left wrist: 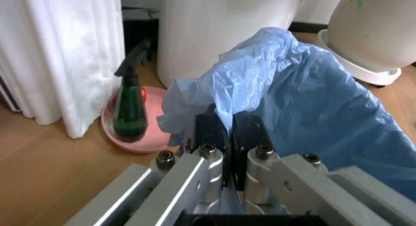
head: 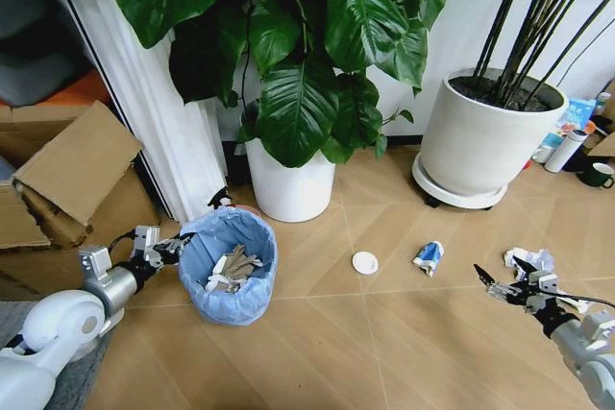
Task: Pick up the trash bin and place the garbage on the floor into it.
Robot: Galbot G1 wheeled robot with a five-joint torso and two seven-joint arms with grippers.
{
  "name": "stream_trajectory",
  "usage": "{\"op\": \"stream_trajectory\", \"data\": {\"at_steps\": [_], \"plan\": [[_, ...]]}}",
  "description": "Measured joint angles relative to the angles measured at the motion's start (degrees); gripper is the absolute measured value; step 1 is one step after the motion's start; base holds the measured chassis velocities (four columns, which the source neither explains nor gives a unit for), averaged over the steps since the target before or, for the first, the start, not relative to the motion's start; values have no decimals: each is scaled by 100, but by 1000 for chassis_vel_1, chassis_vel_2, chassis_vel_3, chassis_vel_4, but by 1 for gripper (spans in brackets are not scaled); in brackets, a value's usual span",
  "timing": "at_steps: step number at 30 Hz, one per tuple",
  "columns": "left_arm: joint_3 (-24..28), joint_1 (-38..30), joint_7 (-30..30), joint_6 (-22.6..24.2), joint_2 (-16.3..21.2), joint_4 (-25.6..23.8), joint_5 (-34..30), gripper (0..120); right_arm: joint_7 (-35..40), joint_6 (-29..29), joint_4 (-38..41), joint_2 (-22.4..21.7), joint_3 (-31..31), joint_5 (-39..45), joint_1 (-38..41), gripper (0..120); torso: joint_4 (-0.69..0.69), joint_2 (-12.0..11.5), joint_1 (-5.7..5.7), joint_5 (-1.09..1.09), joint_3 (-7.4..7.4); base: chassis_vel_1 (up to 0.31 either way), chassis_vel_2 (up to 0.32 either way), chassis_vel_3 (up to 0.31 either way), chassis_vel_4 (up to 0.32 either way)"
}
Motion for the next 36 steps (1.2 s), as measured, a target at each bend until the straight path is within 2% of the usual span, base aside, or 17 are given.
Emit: {"op": "stream_trajectory", "data": {"at_steps": [15, 29, 36], "plan": [[-25, 41, -1, 0, -2, -45, 4, 0, -74, 15, 11, 3, 59, -21, -36, 100, 0, 0, 0, 0, 0, -97, -11, 99, 15], [-58, 119, -3, -3, 15, -102, 17, 0, -139, 74, 29, 6, 93, -89, -60, 100, 1, 0, 1, -1, 1, -113, 82, 106, -91], [-50, 477, 30, -7, 140, -245, 97, 0, -327, 243, 24, -50, 24, -236, -113, 100, 0, 0, 1, 0, 0, -81, 46, 88, -28]]}}
